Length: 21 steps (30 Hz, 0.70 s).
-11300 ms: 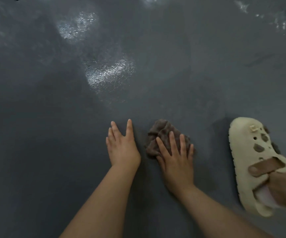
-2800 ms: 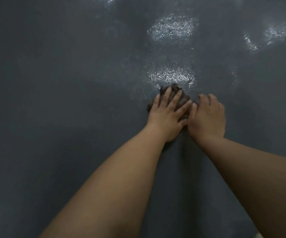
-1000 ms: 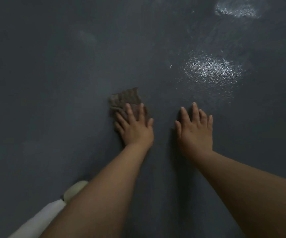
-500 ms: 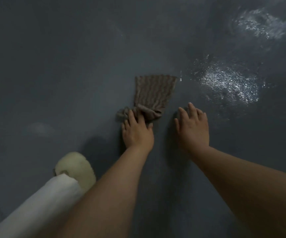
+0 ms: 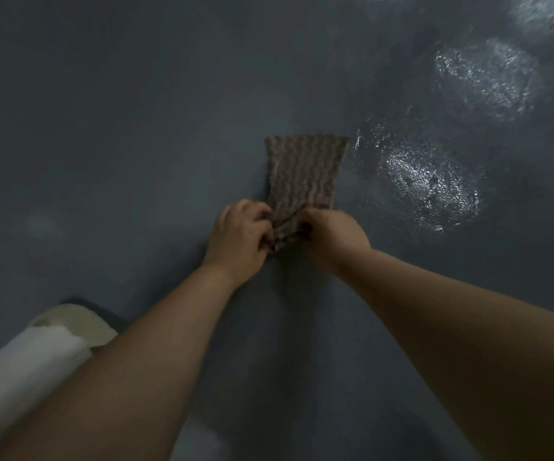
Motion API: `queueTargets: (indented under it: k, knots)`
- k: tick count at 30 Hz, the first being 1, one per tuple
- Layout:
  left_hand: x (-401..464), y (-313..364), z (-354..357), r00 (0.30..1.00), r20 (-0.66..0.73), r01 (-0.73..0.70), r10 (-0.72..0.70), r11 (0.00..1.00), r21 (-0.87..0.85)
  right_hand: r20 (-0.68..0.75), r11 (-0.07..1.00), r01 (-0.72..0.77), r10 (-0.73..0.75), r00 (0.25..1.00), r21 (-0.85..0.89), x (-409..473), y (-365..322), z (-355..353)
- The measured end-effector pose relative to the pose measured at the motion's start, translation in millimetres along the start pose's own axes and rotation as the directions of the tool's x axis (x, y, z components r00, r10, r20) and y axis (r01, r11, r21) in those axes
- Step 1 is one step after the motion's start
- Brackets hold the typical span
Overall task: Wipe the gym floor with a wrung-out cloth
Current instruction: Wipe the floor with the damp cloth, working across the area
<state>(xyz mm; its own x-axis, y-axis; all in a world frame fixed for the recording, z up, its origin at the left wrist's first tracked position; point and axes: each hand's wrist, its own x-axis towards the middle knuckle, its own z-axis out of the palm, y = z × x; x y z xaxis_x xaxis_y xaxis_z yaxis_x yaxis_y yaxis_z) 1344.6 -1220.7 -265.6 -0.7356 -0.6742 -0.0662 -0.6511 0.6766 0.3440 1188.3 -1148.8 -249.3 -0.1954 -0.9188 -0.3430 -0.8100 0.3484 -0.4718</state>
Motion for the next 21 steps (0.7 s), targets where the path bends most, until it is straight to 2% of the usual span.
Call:
queueTargets:
  k: [1, 3, 5, 6, 7, 8, 10, 12, 14, 16, 18, 20, 21]
  knots:
    - [-4.6, -1.4, -0.2, 0.997, 0.076, 0.004, 0.002, 0.997, -0.076, 0.035, 0.997, -0.057, 0.056, 0.998, 0.053, -1.9, -2.7, 0.3]
    - [-8.4, 0.6, -7.6, 0.962, 0.239, 0.182, -0.134, 0.964, -0.195, 0.171, 0.982, -0.163, 0.145, 0.975, 0.098, 6.0, -5.9, -4.6]
    - [-4.6, -1.6, -14.3, 0.864, 0.449, 0.354, -0.227, 0.909, -0.222, 0.354, 0.963, -0.236, 0.178, 0.918, 0.129, 20.2, -5.9, -13.6]
    - [-1.3, -2.5, -17.3, 0.818, 0.523, 0.421, -0.239, 0.869, -0.261, 0.402, 0.945, -0.280, 0.192, 0.895, 0.171, 25.7, -4.8, -18.2]
    - [2.7, -2.2, -21.0, 0.801, 0.533, 0.480, -0.272, 0.824, -0.301, 0.399, 0.923, -0.314, 0.207, 0.893, 0.224, 29.5, -3.2, -22.1]
    - [8.3, -1.8, -24.4, 0.819, 0.470, 0.514, -0.329, 0.784, -0.347, 0.343, 0.900, -0.327, 0.222, 0.913, 0.288, 33.1, -1.1, -25.4]
    - [23.8, -1.4, -26.9, 0.865, 0.195, 0.501, -0.461, 0.786, -0.362, 0.067, 0.896, -0.261, 0.255, 0.965, 0.360, 38.8, 3.8, -30.1]
    - [42.5, 4.8, -28.6, 0.865, -0.082, 0.458, -0.494, 0.847, -0.269, -0.209, 0.869, -0.202, 0.324, 0.923, 0.452, 43.3, 7.1, -34.1]
    - [56.8, 16.1, -25.7, 0.874, -0.211, 0.401, -0.437, 0.895, -0.195, -0.304, 0.831, -0.195, 0.394, 0.867, 0.520, 45.5, 13.1, -36.6]
    - [65.0, 30.8, -13.2, 0.923, -0.176, 0.315, -0.343, 0.934, -0.170, -0.338, 0.855, -0.254, 0.428, 0.838, 0.453, 41.1, 24.0, -34.5]
    - [69.7, 46.0, 8.9, 0.969, 0.004, 0.249, -0.249, 0.967, -0.058, -0.356, 0.888, -0.307, 0.425, 0.832, 0.343, 34.0, 36.3, -29.8]
    - [72.7, 57.0, 33.5, 0.935, 0.214, 0.262, -0.284, 0.957, 0.125, -0.345, 0.913, -0.366, 0.407, 0.846, 0.181, 27.5, 47.5, -25.0]
    - [74.0, 61.6, 42.9, 0.909, 0.260, 0.284, -0.326, 0.941, 0.185, -0.325, 0.911, -0.397, 0.412, 0.851, 0.116, 24.5, 52.9, -22.5]
